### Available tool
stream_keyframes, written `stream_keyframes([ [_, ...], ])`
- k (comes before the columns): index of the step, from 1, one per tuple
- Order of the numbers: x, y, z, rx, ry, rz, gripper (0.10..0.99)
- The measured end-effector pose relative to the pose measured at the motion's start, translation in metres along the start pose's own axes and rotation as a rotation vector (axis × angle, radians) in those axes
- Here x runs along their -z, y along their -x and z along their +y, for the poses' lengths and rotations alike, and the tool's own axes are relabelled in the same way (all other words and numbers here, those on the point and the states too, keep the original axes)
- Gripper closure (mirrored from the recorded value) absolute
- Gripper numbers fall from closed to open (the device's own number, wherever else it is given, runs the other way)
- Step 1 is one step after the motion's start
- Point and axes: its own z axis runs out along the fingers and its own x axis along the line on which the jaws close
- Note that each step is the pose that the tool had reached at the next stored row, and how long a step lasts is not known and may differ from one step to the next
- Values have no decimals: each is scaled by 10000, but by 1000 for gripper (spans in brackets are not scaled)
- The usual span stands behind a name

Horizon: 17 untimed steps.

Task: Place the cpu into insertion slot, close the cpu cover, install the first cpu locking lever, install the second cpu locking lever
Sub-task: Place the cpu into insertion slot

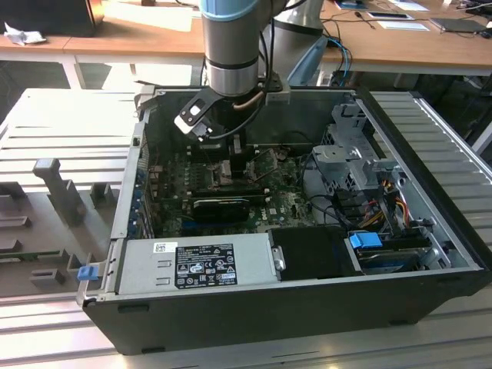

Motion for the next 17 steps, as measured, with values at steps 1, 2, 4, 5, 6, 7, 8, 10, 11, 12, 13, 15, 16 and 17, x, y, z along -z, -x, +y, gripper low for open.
stream_keyframes([
  [1,-23,-10,-5,1,1,0,557],
  [2,-54,-26,-12,0,0,-1,557],
  [4,-83,-40,-15,0,0,-1,557],
  [5,-109,-53,-18,0,0,0,557],
  [6,-127,-60,-19,-8,0,0,557],
  [7,-143,-65,-20,-90,2,-8,557],
  [8,-157,-69,-22,-164,3,-13,557],
  [10,-177,-75,-24,-179,4,-15,557],
  [11,-191,-80,-25,-180,4,-16,557],
  [12,-206,-89,-26,-180,2,-15,557],
  [13,-216,-97,-27,-183,1,-17,557],
  [15,-226,-104,-28,-202,0,-17,557],
  [16,-233,-109,-28,-229,0,-19,557],
  [17,-243,-113,-29,-246,-1,-18,557],
])
